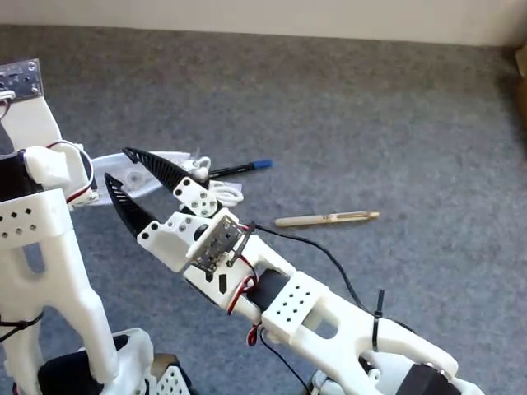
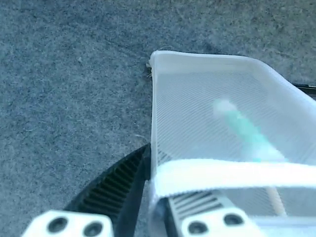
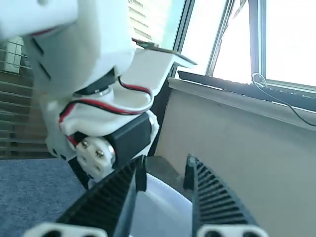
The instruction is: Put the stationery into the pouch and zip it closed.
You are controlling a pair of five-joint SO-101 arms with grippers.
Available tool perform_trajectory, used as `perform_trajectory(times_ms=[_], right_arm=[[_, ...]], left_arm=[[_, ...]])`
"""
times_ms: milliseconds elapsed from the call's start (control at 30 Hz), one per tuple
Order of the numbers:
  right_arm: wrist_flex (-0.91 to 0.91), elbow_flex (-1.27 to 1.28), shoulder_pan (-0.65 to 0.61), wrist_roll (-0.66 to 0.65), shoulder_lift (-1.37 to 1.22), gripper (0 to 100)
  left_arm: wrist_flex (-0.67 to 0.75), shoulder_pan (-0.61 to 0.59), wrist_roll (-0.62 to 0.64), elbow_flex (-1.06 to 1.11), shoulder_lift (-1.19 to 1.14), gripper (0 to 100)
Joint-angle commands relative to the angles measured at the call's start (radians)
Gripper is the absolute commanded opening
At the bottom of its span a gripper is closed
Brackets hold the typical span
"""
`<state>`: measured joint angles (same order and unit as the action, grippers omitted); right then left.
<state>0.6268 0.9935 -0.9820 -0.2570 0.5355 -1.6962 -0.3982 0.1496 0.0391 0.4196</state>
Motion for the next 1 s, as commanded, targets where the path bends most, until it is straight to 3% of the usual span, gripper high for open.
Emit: perform_trajectory(times_ms=[0,300,767,967], right_arm=[[-0.001,-0.007,-0.010,-0.006,0.008,12.2],[-0.002,-0.010,0.001,-0.009,0.019,12.3],[-0.007,-0.068,0.200,-0.005,0.021,12.1],[-0.074,-0.099,0.216,-0.005,0.036,12.1]], left_arm=[[0.015,-0.007,0.008,0.001,-0.001,1],[0.015,-0.008,0.008,0.001,-0.001,1],[0.015,-0.008,0.008,0.001,-0.001,1],[0.015,-0.008,0.008,0.001,-0.001,1]])
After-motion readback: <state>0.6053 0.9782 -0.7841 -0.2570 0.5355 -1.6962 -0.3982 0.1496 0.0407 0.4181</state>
